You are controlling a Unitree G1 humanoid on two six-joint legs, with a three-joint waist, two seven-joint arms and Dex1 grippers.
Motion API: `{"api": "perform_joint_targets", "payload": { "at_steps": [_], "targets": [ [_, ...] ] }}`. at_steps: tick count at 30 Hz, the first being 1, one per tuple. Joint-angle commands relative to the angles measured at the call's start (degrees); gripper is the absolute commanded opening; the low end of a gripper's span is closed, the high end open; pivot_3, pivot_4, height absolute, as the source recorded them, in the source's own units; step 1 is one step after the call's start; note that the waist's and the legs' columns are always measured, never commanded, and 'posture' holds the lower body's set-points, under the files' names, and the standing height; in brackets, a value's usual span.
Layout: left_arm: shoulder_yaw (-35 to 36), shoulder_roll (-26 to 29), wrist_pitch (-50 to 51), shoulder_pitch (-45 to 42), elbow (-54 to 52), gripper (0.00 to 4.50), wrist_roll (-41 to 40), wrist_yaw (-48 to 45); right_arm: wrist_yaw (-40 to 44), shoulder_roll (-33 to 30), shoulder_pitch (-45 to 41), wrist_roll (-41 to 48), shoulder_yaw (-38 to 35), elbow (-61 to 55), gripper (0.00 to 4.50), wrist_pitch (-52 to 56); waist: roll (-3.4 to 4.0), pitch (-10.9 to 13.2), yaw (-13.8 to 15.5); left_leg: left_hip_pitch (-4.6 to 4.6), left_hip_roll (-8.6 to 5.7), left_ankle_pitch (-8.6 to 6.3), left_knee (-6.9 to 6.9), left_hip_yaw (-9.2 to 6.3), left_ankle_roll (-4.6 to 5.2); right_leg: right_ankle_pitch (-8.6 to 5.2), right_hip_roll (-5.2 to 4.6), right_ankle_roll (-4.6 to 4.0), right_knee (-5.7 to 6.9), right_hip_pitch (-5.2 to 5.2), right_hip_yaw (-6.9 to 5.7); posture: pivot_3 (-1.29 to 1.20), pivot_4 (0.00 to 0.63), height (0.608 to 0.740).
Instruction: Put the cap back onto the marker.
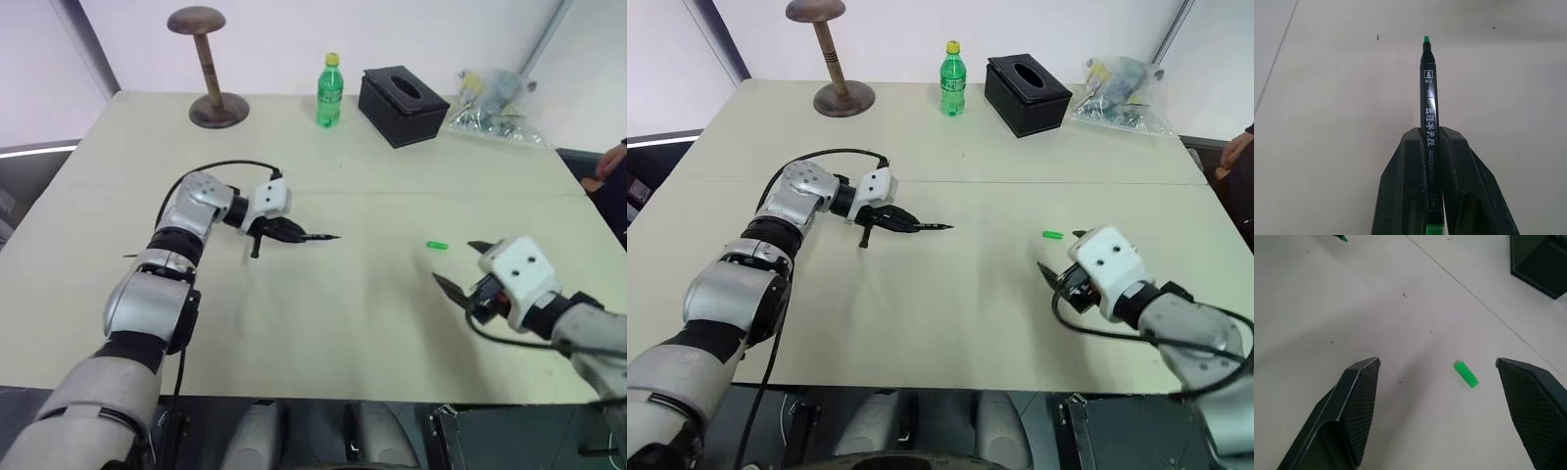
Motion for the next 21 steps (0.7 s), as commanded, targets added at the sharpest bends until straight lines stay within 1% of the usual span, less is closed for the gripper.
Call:
{"api": "perform_joint_targets", "payload": {
  "at_steps": [1, 6, 9, 12, 17, 21],
  "targets": [
    [0.8, 0.2, -0.3, 0.4, -6.0, 0.05, -2.6, -1.7, 7.3, -3.0, -5.5, 1.1, -0.8, 11.0, 3.88, -6.6, 0.01, 0.0, -0.1, 0.00, 0.01, 0.00, 0.00, 0.00, 0.00, 0.00, 0.01, 0.00, 0.00, 0.00, 0.00, 0.00, 0.150, 0.740],
    [0.6, 0.7, 2.6, 3.2, -14.1, 0.05, -4.8, -2.6, 16.7, -5.3, -14.1, 3.2, 2.0, 25.5, 3.88, -10.5, 0.01, 0.0, -0.9, 0.00, 0.03, 0.00, -0.01, 0.02, 0.00, 0.00, 0.00, 0.00, 0.00, -0.02, 0.02, 0.00, 0.150, 0.740],
    [0.4, 1.8, 5.5, 5.5, -20.1, 0.05, -6.2, -2.9, 21.8, -6.1, -16.9, 3.2, 4.5, 31.1, 3.88, -12.8, 0.01, 0.0, -1.0, -0.01, 0.06, 0.00, -0.02, 0.02, 0.00, 0.00, 0.02, -0.01, 0.01, -0.06, 0.03, 0.00, 0.150, 0.740],
    [0.2, 3.4, 9.1, 8.1, -27.1, 0.05, -7.3, -2.6, 28.0, -6.5, -20.7, 1.3, 9.6, 38.5, 3.88, -16.8, 0.04, 0.0, -1.3, -0.02, 0.06, 0.00, -0.01, 0.08, 0.00, 0.00, 0.02, 0.00, 0.02, -0.10, 0.10, 0.00, 0.150, 0.740],
    [-0.2, 5.9, 14.3, 11.3, -35.4, 0.05, -8.8, -2.0, 31.0, -4.8, -25.7, -0.4, 13.9, 44.5, 3.88, -20.2, 0.05, 0.0, -1.2, -0.03, 0.12, 0.01, 0.00, 0.11, -0.01, 0.00, 0.00, 0.00, 0.09, -0.16, 0.14, 0.00, 0.150, 0.740],
    [-0.4, 7.7, 17.2, 12.9, -39.7, 0.05, -9.5, -1.3, 32.2, -3.8, -28.9, -1.7, 16.0, 48.2, 3.88, -22.4, 0.06, 0.0, -1.1, -0.04, 0.12, 0.02, 0.00, 0.12, -0.02, 0.00, -0.03, 0.00, 0.09, -0.18, 0.14, 0.00, 0.150, 0.740]
  ]
}}
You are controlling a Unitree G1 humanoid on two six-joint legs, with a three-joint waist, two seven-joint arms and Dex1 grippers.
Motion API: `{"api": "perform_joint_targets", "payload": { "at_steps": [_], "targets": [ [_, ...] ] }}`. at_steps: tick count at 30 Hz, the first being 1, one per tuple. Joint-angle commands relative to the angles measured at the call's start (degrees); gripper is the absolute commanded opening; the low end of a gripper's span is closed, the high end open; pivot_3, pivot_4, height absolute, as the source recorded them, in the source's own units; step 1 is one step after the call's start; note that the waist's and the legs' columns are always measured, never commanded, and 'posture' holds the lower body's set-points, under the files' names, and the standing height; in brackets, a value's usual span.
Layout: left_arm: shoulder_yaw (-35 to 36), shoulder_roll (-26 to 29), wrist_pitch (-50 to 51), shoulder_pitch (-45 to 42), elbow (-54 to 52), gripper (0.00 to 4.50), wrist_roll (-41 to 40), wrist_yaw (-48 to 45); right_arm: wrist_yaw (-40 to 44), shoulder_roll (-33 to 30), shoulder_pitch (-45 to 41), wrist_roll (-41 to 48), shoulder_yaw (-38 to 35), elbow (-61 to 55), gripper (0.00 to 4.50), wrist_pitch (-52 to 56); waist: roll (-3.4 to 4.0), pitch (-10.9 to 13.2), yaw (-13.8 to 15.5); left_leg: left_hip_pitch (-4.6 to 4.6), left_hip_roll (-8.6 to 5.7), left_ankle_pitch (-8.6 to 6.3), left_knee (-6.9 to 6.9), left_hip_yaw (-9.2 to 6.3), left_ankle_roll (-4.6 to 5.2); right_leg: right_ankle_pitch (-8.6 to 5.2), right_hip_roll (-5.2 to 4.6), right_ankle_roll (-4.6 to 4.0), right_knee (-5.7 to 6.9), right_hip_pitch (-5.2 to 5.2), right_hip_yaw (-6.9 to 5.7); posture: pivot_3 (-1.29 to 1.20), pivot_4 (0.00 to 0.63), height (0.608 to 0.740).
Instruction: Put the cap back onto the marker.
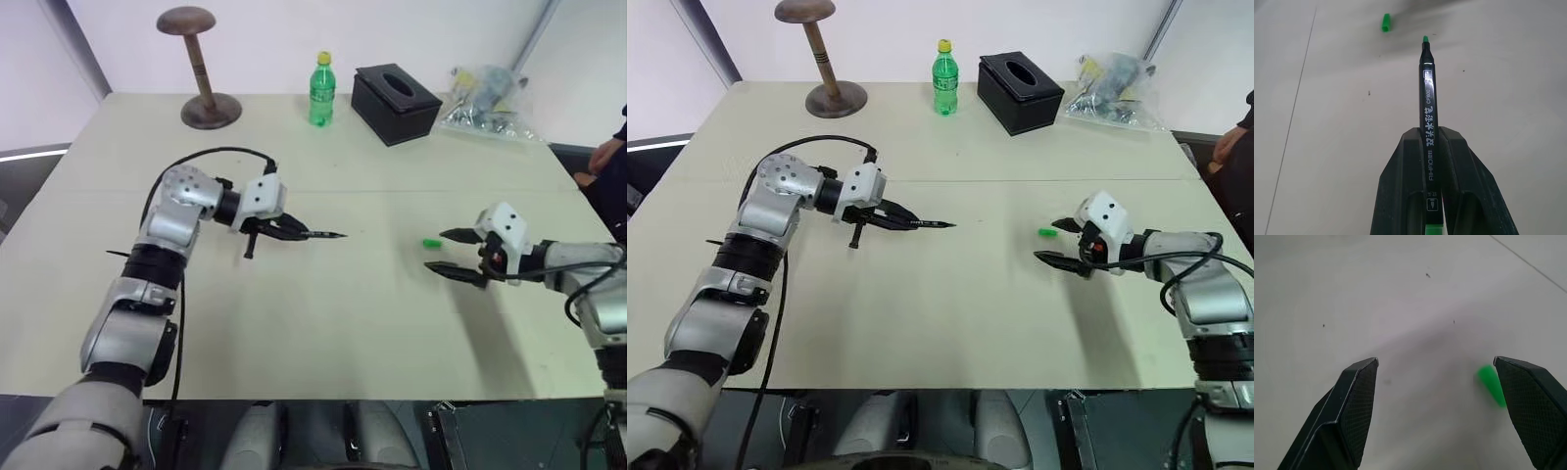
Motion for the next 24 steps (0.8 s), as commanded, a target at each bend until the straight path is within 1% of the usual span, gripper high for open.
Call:
{"api": "perform_joint_targets", "payload": {
  "at_steps": [1, 13, 19, 24],
  "targets": [
    [0.4, 1.8, 2.3, 0.7, -4.6, 0.05, -1.8, 0.8, 1.2, 0.5, -2.9, -1.0, 0.5, 2.1, 3.88, -2.3, 0.00, 0.0, 0.2, 0.00, 0.00, 0.00, 0.00, 0.00, 0.00, 0.00, -0.01, 0.00, 0.00, 0.00, 0.00, 0.00, 0.150, 0.740],
    [0.0, 5.0, 6.1, 3.0, -10.6, 0.05, -3.2, 2.5, 3.6, 2.4, -9.5, -4.8, 2.6, 14.3, 3.88, -9.1, 0.02, 0.0, 0.1, -0.01, 0.00, 0.01, 0.00, 0.03, -0.01, 0.00, -0.02, 0.00, 0.00, -0.03, 0.01, 0.00, 0.150, 0.740],
    [-0.4, 5.4, 6.5, 3.3, -11.5, 0.05, -3.5, 3.1, 2.3, 3.0, -13.1, -8.1, 3.0, 23.6, 3.88, -14.3, 0.02, 0.0, 0.0, -0.01, -0.01, 0.01, -0.01, 0.05, -0.01, 0.00, -0.02, 0.00, 0.00, -0.04, 0.02, 0.00, 0.150, 0.740],
    [-0.6, 5.6, 6.4, 3.6, -12.0, 0.05, -3.4, 3.2, 2.0, 3.3, -14.9, -9.7, 3.1, 28.3, 3.88, -17.4, 0.02, 0.0, -0.1, -0.01, -0.01, 0.01, -0.01, 0.06, -0.01, 0.00, -0.02, 0.00, 0.00, -0.05, 0.03, 0.00, 0.150, 0.740]
  ]
}}
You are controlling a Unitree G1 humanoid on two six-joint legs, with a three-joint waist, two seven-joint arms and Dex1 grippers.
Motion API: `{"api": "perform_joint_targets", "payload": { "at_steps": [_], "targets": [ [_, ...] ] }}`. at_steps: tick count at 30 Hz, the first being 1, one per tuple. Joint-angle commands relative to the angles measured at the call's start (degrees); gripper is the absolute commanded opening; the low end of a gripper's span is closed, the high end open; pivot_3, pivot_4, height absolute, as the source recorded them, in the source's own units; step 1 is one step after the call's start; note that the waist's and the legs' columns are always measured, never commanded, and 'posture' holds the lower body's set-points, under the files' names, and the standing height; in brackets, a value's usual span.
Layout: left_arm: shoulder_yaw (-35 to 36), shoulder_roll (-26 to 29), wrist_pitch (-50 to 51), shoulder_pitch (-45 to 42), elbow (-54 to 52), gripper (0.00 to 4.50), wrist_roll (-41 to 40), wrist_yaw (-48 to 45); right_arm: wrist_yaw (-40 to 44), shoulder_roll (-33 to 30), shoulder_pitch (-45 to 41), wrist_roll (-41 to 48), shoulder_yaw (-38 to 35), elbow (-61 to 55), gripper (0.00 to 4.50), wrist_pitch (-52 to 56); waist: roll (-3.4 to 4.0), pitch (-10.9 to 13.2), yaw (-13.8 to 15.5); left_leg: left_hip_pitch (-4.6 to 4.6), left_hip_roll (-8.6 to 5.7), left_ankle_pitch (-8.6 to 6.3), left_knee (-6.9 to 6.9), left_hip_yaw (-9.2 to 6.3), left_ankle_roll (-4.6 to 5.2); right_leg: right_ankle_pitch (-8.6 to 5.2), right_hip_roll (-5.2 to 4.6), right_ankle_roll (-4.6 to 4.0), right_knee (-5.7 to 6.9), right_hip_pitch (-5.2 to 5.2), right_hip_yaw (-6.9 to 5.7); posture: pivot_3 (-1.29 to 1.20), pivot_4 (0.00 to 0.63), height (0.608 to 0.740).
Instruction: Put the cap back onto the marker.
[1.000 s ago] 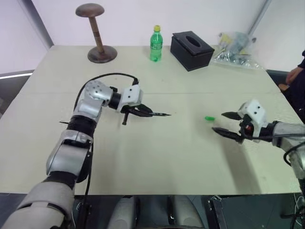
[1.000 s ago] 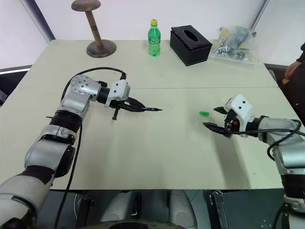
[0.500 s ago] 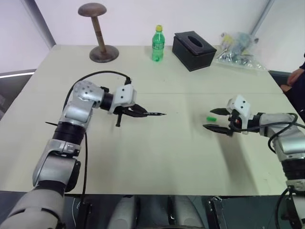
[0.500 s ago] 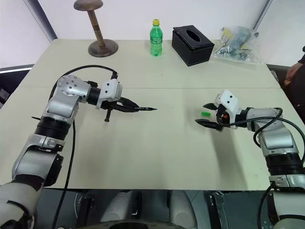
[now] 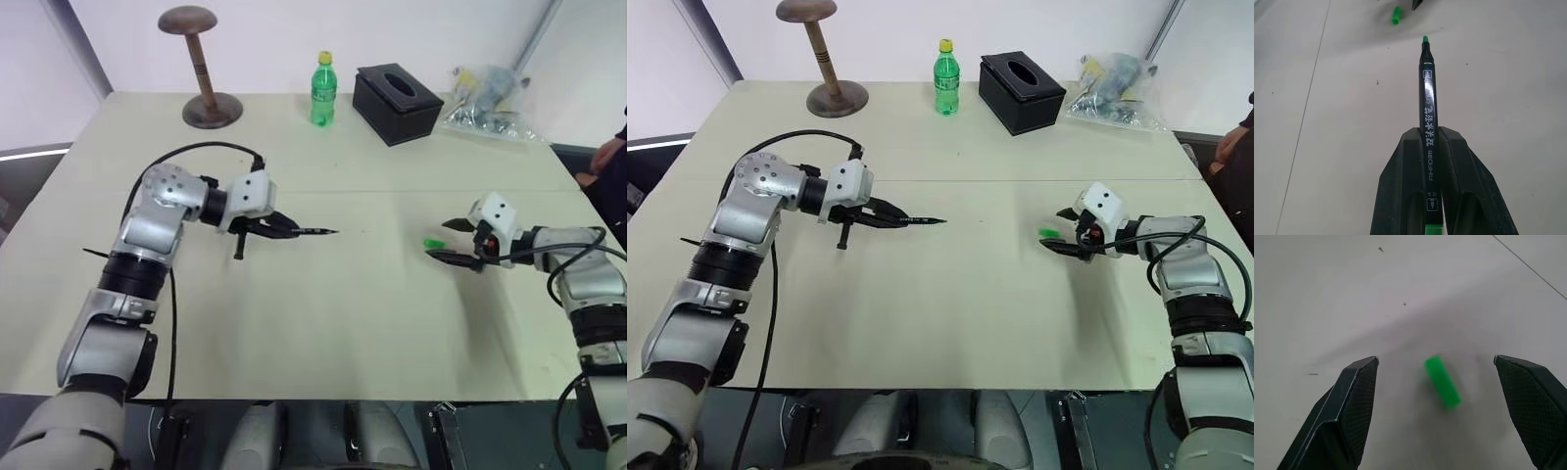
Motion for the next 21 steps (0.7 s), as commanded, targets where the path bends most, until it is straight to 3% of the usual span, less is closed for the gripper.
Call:
{"api": "perform_joint_targets", "payload": {
  "at_steps": [1, 21],
  "targets": [
    [-0.2, 0.6, -0.1, -0.1, -1.8, 0.05, -1.0, 0.7, -0.2, -0.2, -2.1, -0.8, -0.9, 2.5, 3.88, -2.8, 0.00, 0.0, 0.0, 0.00, 0.00, 0.00, 0.00, 0.00, 0.00, 0.00, 0.00, 0.00, 0.00, 0.00, 0.00, 0.00, 0.150, 0.740],
    [-0.4, 1.7, -0.2, 0.7, -2.6, 0.05, -1.4, 1.8, -1.3, 2.6, -6.6, -4.9, -0.3, 15.5, 3.88, -9.1, 0.02, 0.0, -0.2, 0.00, 0.00, 0.00, -0.01, 0.03, -0.01, 0.00, 0.01, 0.00, 0.01, -0.02, 0.03, 0.00, 0.150, 0.740]
  ]
}}
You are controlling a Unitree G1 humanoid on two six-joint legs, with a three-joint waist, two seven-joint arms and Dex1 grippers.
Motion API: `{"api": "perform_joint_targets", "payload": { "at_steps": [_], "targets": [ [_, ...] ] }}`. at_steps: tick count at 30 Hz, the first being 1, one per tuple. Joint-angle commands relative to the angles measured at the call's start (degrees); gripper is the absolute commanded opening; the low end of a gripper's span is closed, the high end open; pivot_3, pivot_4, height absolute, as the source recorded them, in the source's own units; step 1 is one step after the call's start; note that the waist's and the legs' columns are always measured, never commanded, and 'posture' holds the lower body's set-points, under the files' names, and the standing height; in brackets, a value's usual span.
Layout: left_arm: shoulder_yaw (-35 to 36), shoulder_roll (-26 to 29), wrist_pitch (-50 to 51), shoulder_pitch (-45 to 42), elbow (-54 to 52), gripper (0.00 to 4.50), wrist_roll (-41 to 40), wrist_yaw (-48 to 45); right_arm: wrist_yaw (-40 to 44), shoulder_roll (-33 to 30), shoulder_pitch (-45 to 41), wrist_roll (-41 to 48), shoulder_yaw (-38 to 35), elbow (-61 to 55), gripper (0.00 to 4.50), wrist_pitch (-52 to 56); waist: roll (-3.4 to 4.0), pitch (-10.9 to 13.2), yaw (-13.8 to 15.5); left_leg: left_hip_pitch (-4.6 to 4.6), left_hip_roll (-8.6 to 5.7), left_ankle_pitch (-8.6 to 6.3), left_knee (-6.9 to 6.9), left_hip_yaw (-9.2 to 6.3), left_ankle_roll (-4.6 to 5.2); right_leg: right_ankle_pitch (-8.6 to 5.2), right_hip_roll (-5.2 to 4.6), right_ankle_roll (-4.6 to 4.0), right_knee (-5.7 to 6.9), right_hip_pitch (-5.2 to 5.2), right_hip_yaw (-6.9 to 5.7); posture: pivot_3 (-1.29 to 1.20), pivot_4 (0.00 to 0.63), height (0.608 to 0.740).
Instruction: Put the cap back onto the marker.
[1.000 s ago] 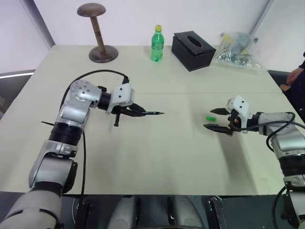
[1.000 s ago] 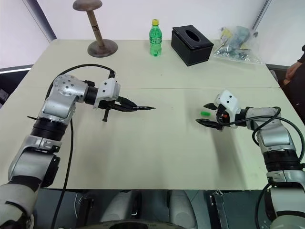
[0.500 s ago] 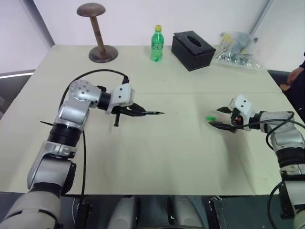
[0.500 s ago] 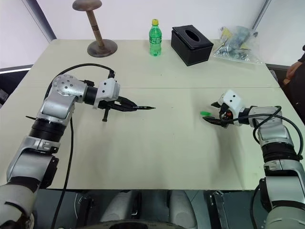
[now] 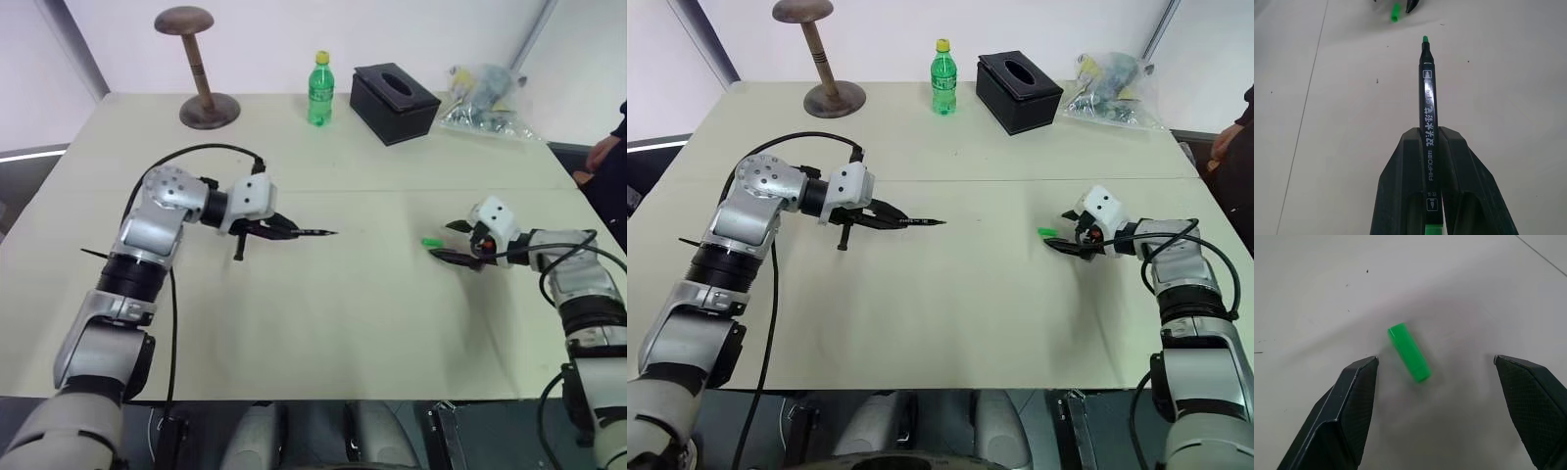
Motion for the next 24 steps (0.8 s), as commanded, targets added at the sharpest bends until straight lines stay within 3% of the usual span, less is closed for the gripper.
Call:
{"api": "perform_joint_targets", "payload": {
  "at_steps": [1, 4, 9, 10, 19, 24],
  "targets": [
    [0.7, 1.1, -0.1, 0.1, -2.0, 0.05, -1.1, 0.5, -0.2, -0.1, -1.5, -0.4, -0.5, 1.3, 3.88, -1.4, 0.00, 0.0, 0.0, 0.00, 0.00, 0.00, 0.00, 0.00, 0.00, 0.00, 0.00, 0.00, 0.00, 0.00, 0.01, 0.00, 0.150, 0.740],
    [0.6, 1.3, 0.1, 0.3, -2.4, 0.00, -1.3, 0.8, -0.1, 0.4, -1.8, -0.7, -0.4, 2.0, 3.03, -1.7, 0.00, 0.0, 0.0, 0.00, 0.00, 0.00, 0.00, 0.00, 0.00, 0.00, 0.00, 0.00, 0.00, 0.00, 0.01, 0.00, 0.150, 0.740],
    [0.4, 1.5, 0.1, 0.4, -2.5, 0.00, -1.4, 1.2, -0.1, 1.2, -1.5, -1.3, 0.0, 2.9, 0.34, -2.0, 0.00, 0.0, 0.0, 0.00, 0.00, 0.01, 0.01, 0.00, -0.01, 0.00, 0.00, 0.00, 0.01, 0.01, 0.01, 0.00, 0.150, 0.740],
    [0.4, 1.6, 0.1, 0.4, -2.5, 0.00, -1.4, 1.2, 0.0, 1.2, -1.4, -1.4, 0.0, 2.9, 0.11, -2.1, 0.00, 0.0, 0.0, 0.00, -0.01, 0.01, 0.01, 0.00, -0.01, 0.00, 0.00, 0.00, 0.01, 0.01, 0.01, 0.00, 0.150, 0.740],
    [-0.1, 0.8, -0.6, -0.4, -1.0, 0.00, -1.2, 1.5, 0.7, 0.4, 3.1, -0.3, -0.7, -5.9, 0.11, 0.4, 0.01, 0.0, 0.0, 0.00, 0.00, 0.01, 0.01, 0.00, -0.01, 0.00, 0.00, 0.00, 0.01, 0.01, 0.01, 0.00, 0.150, 0.740],
    [-1.3, -1.0, -4.7, -2.0, 4.3, 0.00, -0.5, 1.0, -1.9, -3.9, 12.5, -1.2, -1.7, -31.3, 0.11, 6.8, 0.05, 0.0, 0.4, 0.00, 0.00, 0.00, 0.01, -0.01, -0.01, 0.00, -0.01, 0.00, 0.02, 0.00, 0.01, 0.00, 0.150, 0.740]
  ]
}}
